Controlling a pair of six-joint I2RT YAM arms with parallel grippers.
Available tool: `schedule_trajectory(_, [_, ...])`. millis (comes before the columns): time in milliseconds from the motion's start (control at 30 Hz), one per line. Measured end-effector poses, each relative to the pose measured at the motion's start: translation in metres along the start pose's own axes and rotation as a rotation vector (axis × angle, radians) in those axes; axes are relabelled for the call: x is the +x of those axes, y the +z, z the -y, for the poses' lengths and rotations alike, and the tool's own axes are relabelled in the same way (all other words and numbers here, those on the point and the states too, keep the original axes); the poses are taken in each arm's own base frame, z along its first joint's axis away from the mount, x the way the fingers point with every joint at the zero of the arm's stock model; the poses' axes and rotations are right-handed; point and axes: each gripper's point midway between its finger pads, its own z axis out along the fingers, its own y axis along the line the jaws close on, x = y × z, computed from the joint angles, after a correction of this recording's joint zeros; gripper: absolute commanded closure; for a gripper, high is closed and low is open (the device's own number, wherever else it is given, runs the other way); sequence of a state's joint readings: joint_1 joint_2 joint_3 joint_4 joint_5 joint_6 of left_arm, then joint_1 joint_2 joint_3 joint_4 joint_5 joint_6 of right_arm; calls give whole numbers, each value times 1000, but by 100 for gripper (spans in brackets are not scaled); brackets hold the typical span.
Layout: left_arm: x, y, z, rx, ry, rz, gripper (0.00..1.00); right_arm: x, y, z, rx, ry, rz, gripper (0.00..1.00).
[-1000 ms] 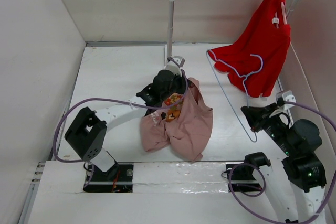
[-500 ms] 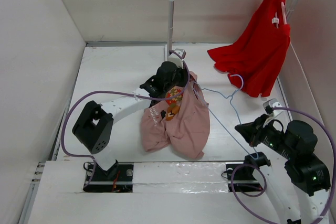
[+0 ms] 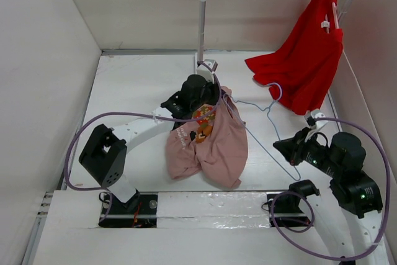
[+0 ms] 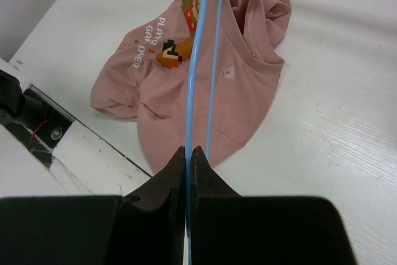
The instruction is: Place the t-shirt on the hanger
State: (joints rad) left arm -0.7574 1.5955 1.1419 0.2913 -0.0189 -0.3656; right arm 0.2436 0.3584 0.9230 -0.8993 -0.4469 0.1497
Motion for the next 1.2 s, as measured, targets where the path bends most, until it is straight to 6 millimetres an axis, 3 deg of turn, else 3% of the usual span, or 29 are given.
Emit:
schedule_trajectory(300, [-7,-14,12,42,1,17,100,0,13,4,-8,8,-7,100])
schedule_trajectory(667, [9,-27,32,133,-24,-21,100,-11,48,8,-63,50,-23,100])
schedule_trajectory(867, [-14,-55,39,160,-50,43,100,-21,61,9,-73,47,18,100])
schedule_trajectory(1033, [-38,-76,54,223,-58,105,100,-19,90,-10,-159,33,-15,100])
schedule_trajectory(1200, [-37,-79,57,241,-57,92,100,-11,116,-42,-226,-17,-46,100])
